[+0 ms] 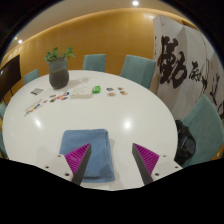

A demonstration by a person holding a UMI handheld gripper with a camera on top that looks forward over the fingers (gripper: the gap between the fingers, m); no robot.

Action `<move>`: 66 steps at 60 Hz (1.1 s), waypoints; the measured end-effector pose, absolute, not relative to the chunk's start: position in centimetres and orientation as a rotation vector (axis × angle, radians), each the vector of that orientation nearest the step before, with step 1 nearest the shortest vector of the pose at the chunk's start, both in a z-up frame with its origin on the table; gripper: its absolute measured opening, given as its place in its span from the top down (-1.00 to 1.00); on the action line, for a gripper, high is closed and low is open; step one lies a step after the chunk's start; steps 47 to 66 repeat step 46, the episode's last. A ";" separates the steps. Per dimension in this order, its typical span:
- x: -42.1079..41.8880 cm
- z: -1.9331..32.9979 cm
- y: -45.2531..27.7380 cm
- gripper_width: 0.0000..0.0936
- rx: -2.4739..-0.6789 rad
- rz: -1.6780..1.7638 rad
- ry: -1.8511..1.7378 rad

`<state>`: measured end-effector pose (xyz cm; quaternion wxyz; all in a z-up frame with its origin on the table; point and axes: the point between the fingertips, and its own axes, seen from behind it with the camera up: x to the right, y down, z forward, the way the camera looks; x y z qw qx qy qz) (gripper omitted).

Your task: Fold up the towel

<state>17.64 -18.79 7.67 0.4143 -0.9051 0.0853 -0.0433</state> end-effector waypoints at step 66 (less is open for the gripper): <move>1.1 22.7 -43.2 -0.85 -2.194 -0.196 0.213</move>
